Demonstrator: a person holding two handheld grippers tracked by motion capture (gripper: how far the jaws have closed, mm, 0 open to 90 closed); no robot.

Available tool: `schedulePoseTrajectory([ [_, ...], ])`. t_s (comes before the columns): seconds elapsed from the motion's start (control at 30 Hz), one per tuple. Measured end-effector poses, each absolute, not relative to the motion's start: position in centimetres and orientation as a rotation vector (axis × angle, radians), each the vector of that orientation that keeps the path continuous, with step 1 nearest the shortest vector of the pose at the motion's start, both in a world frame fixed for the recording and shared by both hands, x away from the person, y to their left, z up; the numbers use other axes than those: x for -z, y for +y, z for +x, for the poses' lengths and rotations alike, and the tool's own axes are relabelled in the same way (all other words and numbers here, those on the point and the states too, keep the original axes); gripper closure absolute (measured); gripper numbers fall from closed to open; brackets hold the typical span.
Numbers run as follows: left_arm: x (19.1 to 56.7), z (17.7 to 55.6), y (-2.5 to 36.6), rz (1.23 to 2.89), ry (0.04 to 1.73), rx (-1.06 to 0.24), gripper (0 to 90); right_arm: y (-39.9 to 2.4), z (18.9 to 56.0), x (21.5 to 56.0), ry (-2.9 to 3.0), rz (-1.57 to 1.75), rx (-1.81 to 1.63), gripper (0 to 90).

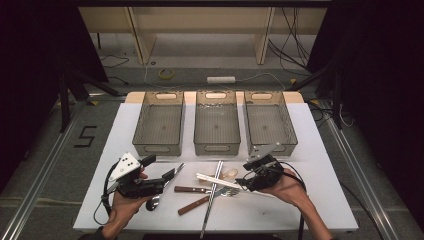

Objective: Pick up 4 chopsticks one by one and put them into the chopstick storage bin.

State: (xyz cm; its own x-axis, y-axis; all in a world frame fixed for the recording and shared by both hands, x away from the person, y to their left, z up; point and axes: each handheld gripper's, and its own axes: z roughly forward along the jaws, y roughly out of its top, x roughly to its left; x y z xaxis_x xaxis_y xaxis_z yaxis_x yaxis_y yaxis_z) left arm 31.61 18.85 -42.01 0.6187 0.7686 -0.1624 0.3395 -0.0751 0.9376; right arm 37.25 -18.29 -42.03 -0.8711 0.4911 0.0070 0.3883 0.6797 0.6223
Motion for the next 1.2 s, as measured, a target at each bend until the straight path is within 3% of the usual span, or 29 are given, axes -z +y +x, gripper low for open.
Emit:
schedulePoseTrajectory([
  [0.63, 42.0, 31.6, 18.8, 1.671, 0.923, -0.462, 15.1, -17.6, 39.3, 44.7, 2.921, 0.637, -0.720, 65.8],
  [1.2, 41.9, 31.6, 18.9, 1.667, 0.923, -0.467, 15.1, -17.3, 39.6, 45.4, 2.950, 0.596, -0.668, 73.9],
])
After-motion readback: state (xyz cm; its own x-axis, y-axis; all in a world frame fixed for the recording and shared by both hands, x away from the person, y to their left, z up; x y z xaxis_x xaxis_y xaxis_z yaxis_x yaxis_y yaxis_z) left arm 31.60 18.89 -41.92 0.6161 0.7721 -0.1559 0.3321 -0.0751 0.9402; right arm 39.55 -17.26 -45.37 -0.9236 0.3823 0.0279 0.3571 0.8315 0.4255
